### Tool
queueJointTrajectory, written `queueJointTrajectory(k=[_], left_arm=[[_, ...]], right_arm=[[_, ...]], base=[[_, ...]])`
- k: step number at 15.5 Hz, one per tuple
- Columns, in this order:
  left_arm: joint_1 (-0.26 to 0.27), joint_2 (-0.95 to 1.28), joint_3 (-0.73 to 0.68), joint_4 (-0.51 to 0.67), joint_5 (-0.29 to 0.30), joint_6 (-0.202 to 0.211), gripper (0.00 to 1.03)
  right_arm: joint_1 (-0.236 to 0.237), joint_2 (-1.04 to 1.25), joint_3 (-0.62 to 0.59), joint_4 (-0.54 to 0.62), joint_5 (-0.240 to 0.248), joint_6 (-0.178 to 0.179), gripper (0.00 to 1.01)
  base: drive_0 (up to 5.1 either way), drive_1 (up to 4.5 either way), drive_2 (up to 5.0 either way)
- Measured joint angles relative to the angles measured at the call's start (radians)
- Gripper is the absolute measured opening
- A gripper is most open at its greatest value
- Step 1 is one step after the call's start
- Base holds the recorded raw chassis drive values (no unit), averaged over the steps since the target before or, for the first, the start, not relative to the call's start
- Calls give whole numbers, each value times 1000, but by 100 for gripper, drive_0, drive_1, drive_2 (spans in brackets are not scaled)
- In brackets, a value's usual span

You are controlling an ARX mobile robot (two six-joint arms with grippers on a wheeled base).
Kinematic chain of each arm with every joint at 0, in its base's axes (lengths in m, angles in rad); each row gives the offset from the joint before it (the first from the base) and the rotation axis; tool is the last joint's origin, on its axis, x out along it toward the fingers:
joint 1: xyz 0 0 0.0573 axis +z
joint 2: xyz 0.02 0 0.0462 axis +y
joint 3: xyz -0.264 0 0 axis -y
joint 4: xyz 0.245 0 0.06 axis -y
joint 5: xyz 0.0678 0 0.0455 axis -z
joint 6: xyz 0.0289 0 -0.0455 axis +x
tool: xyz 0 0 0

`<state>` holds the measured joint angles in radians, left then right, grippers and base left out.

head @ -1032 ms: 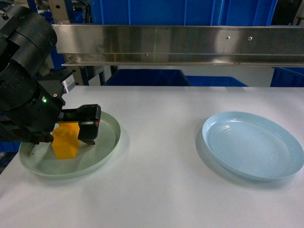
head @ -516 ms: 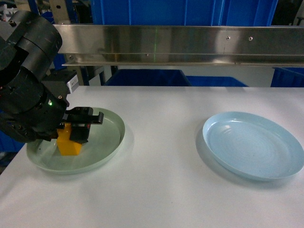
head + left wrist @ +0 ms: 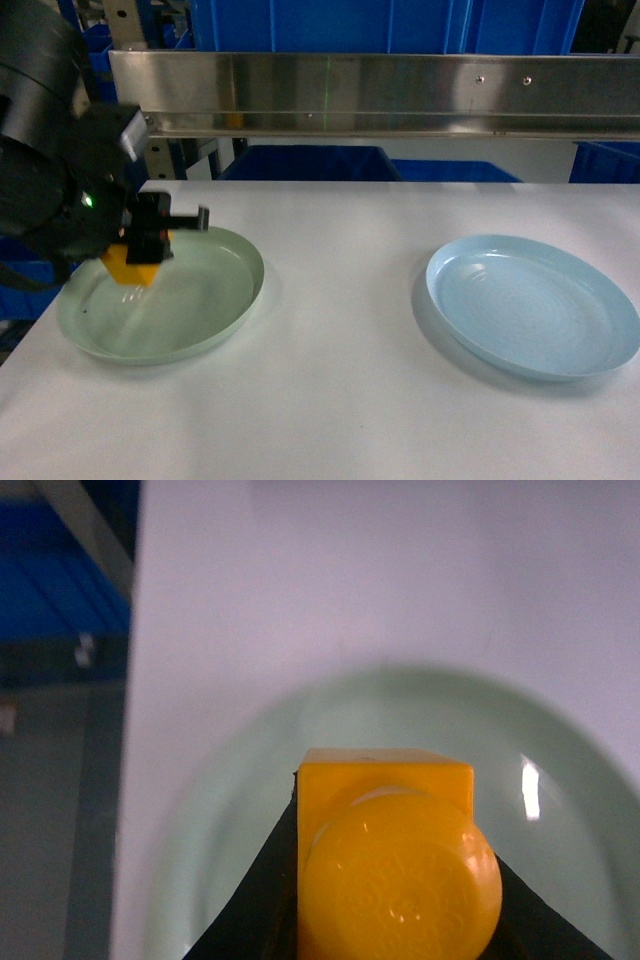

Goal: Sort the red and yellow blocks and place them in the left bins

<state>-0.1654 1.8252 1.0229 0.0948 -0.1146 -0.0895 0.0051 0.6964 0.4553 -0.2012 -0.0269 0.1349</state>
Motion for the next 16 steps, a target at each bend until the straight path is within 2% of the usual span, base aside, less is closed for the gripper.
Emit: queueJointTrajectory(k=[2, 4, 5, 6, 7, 11, 16], left_arm=[[35, -154, -25, 142, -1, 16, 28], [76, -304, -66, 194, 30, 24, 28], [83, -364, -147, 307, 24, 53, 27], [90, -414, -204, 330, 56, 69, 27], [110, -477, -250, 316, 97, 75, 27], [234, -700, -312, 173, 190, 75, 27], [257, -747, -327, 151, 217, 77, 27]], right_arm=[[0, 0, 0, 0, 0, 0, 27], [0, 0, 0, 0, 0, 0, 27], [0, 0, 0, 0, 0, 0, 27], [0, 0, 0, 0, 0, 0, 27], [0, 0, 0, 0, 0, 0, 27], [0, 0, 0, 0, 0, 0, 27], [0, 0, 0, 0, 0, 0, 27]], base=[[0, 0, 0], [0, 0, 0], [0, 0, 0], [0, 0, 0], [0, 0, 0], [0, 0, 0], [0, 0, 0]])
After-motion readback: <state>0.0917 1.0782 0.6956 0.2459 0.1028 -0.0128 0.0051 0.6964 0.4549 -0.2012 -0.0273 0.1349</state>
